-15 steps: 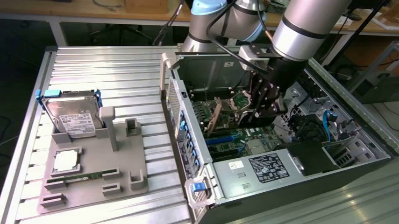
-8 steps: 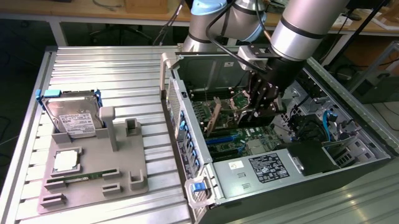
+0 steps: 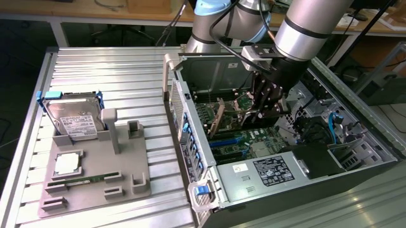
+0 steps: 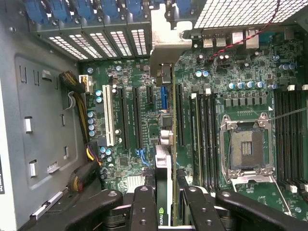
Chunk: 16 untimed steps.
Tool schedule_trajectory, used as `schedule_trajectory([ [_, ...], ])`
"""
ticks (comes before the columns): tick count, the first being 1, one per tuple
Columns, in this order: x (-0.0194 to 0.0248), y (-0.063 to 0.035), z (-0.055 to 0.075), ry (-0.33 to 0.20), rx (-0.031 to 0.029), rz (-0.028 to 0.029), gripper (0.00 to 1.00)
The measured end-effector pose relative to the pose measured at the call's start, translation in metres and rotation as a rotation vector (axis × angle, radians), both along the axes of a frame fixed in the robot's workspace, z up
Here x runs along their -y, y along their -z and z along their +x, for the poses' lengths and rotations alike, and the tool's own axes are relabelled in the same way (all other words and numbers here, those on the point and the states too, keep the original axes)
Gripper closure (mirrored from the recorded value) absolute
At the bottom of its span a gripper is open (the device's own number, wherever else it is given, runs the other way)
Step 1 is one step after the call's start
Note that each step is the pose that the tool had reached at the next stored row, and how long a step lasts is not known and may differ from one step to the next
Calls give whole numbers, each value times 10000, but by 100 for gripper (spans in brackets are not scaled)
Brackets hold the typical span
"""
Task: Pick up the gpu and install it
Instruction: 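Insert the gpu into the slot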
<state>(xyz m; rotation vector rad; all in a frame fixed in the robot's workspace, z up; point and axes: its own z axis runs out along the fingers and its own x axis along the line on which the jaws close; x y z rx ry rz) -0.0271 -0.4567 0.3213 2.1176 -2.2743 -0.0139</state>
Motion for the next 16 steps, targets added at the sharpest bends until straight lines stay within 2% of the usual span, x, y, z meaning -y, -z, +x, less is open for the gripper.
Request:
schedule_trajectory([
  [10, 0, 1, 0, -1, 0, -1, 73],
  [11, -1, 3, 0, -11, 13, 0, 73],
  [15, 0, 17, -3, -161, 198, -7, 73],
  [16, -1, 30, -9, -180, 208, -3, 73],
])
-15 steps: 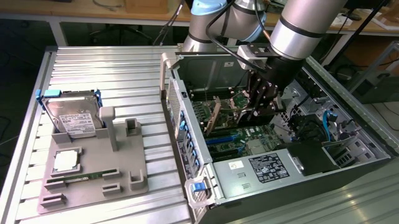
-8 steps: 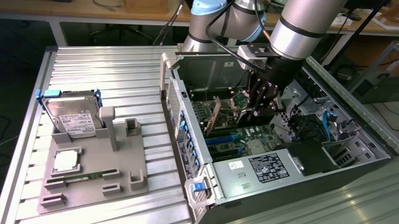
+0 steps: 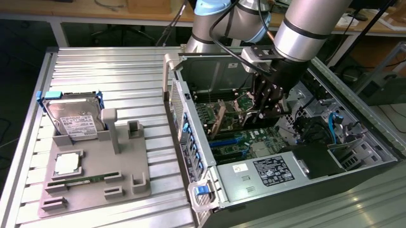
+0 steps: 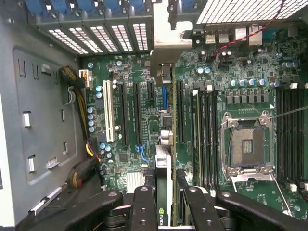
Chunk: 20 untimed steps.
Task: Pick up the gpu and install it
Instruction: 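Insert the gpu into the slot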
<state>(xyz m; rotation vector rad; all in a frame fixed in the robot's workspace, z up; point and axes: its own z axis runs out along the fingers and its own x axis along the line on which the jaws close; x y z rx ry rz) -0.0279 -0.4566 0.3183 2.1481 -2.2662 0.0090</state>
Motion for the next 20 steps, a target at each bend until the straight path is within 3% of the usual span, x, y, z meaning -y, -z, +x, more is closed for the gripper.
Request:
schedule_trajectory([
  [4, 0, 77, -46, -5, -2, -6, 73],
  [14, 0, 249, -319, -5, 23, -6, 73],
  [20, 0, 319, -359, -5, 61, -8, 73],
])
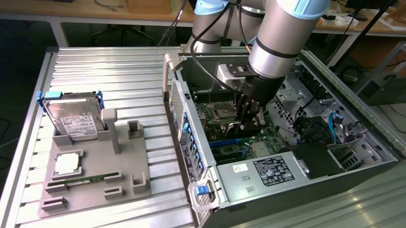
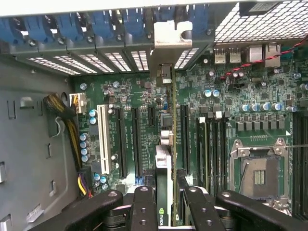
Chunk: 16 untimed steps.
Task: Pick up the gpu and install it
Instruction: 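Insert the gpu into the slot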
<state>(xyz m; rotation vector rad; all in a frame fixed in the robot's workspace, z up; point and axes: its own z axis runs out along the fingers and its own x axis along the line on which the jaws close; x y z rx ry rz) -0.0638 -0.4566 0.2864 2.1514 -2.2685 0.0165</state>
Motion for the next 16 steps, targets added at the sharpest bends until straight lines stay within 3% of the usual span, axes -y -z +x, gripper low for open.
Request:
schedule_trajectory([
  [5, -1, 19, -9, 3, 2, 5, 73],
  [16, -2, 185, -49, -1, 2, 9, 73],
])
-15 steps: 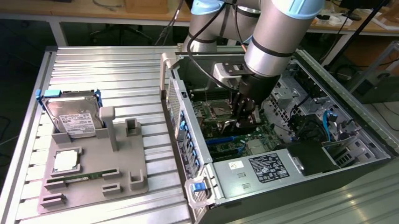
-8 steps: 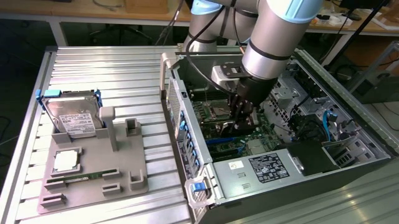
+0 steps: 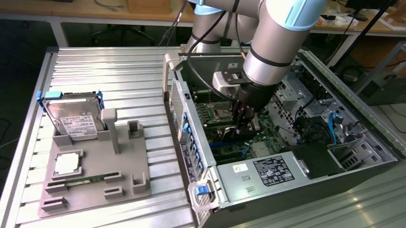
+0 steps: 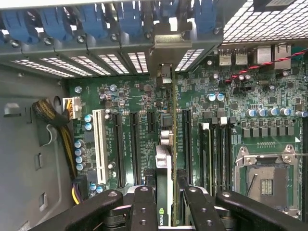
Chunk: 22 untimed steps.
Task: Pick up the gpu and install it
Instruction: 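Insert the gpu into the slot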
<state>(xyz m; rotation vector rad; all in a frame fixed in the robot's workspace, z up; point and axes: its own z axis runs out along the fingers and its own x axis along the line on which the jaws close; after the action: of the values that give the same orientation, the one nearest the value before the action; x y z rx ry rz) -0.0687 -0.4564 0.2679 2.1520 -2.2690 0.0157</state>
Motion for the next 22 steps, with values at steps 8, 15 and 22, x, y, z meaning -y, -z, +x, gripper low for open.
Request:
schedule_trajectory([
  [8, 0, 51, -25, 2, -106, 64, 73],
  [15, -2, 63, -50, 0, -106, 90, 73],
  [22, -41, 65, -69, -41, -107, 93, 73],
])
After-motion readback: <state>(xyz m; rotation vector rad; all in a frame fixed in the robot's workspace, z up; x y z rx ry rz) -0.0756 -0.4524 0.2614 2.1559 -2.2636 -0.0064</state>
